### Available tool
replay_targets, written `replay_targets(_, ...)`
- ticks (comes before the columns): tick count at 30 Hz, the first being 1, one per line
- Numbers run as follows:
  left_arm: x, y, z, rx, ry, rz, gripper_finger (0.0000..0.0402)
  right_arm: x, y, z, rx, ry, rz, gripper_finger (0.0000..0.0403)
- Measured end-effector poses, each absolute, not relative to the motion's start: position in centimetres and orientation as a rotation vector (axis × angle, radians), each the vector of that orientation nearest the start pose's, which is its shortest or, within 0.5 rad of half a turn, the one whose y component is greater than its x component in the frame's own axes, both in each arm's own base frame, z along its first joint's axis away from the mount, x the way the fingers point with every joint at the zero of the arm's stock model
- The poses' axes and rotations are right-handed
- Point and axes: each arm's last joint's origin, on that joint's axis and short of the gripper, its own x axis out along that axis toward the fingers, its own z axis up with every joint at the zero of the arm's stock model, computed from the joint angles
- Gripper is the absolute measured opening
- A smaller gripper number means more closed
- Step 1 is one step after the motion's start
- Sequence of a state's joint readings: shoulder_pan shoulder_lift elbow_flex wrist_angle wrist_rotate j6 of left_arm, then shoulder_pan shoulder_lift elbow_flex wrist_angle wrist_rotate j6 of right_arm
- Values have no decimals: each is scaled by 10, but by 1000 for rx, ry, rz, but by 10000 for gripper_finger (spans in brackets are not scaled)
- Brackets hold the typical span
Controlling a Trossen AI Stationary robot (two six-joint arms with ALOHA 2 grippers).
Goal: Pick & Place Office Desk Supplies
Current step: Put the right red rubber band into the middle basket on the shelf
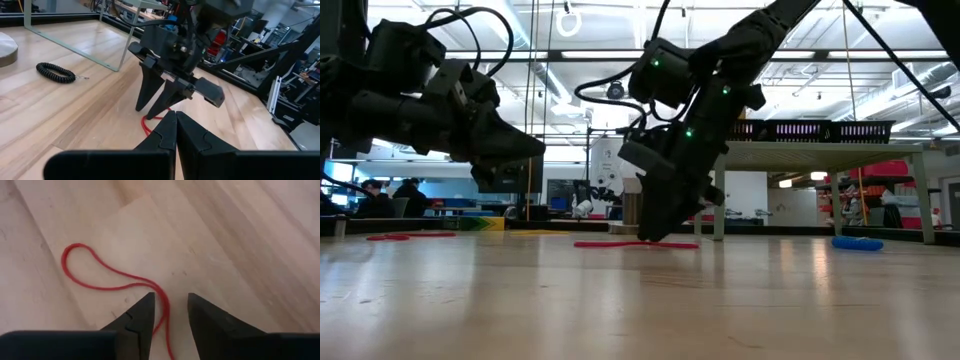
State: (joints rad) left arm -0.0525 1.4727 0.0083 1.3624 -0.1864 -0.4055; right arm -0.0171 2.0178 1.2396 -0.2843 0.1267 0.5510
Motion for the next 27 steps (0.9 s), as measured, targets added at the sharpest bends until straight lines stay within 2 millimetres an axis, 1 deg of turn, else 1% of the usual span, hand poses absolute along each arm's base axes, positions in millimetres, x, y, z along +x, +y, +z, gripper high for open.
replay_targets(3,176,-4,119,-395,73,153,7,398,-9,127,417,1000,-405,117)
replay_targets(5,176,-4,119,-394,72,158,7,398,-7,127,404,1003,-397,102)
replay_targets(11,175,-3,119,-392,67,198,7,397,-7,126,368,1025,-375,28)
replay_targets(13,175,-2,119,-388,66,203,7,396,-6,126,364,1036,-367,9)
replay_targets(17,175,-2,119,-386,65,211,7,394,-4,127,365,1053,-359,6)
replay_targets(21,175,-2,119,-383,62,229,7,386,5,141,369,1091,-328,3)
replay_targets(27,175,-1,119,-379,60,253,7,368,20,190,333,1033,-308,2)
